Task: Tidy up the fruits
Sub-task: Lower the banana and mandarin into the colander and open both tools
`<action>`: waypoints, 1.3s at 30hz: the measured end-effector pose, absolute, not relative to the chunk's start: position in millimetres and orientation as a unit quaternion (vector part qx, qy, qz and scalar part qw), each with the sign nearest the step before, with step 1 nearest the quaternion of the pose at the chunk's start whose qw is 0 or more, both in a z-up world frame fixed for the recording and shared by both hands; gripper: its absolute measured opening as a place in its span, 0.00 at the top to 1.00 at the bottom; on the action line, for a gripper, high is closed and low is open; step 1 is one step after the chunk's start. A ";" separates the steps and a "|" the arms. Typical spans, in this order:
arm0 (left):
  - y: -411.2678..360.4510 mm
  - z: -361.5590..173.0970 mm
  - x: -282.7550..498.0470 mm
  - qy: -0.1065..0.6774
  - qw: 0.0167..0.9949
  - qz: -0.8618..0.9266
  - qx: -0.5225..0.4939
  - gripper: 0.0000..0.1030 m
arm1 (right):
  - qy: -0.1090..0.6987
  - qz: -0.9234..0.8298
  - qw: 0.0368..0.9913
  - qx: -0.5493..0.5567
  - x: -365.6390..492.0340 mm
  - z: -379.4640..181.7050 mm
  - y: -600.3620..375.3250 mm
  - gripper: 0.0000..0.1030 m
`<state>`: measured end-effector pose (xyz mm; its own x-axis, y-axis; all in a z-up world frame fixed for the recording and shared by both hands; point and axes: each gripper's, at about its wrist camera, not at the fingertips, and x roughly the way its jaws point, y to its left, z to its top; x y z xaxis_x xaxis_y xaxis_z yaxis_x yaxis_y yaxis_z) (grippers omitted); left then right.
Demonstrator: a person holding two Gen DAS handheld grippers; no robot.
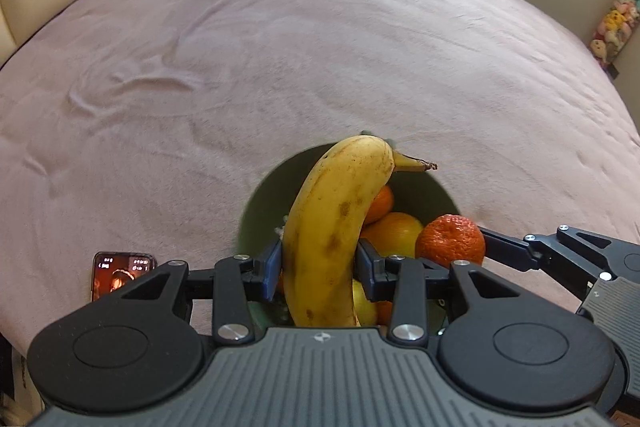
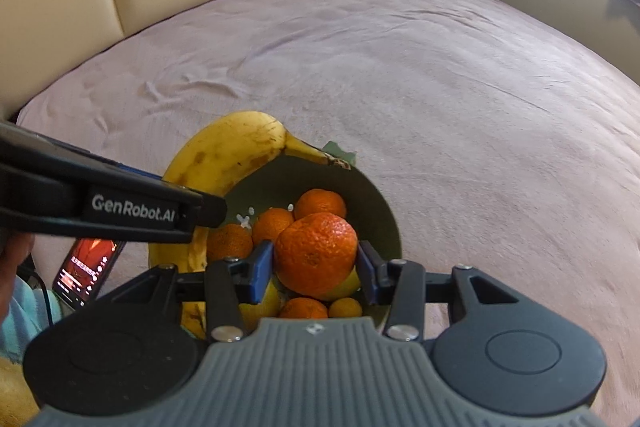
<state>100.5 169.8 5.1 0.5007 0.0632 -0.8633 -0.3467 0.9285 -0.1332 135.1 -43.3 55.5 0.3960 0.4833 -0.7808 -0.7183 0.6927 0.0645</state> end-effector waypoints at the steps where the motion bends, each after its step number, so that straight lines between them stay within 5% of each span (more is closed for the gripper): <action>1: 172.8 1.8 102.6 0.489 0.850 0.122 -0.151 0.57 | 0.413 0.367 0.821 -0.146 136.5 53.1 -41.4 0.59; 20: 192.5 -33.0 120.2 0.524 0.818 0.119 -0.208 0.58 | 0.429 0.372 0.805 -0.174 156.0 24.0 -26.3 0.59; 28: 186.7 -34.2 124.0 0.530 0.822 0.137 -0.157 0.57 | 0.427 0.373 0.806 -0.171 156.9 24.9 -24.3 0.59; 32: 188.0 -29.3 122.2 0.523 0.825 0.136 -0.164 0.45 | 0.425 0.372 0.808 -0.170 156.2 27.2 -26.5 0.59; 39: 195.6 -2.3 114.2 0.475 0.847 0.134 -0.199 0.42 | 0.435 0.379 0.799 -0.171 154.5 30.0 -30.2 0.59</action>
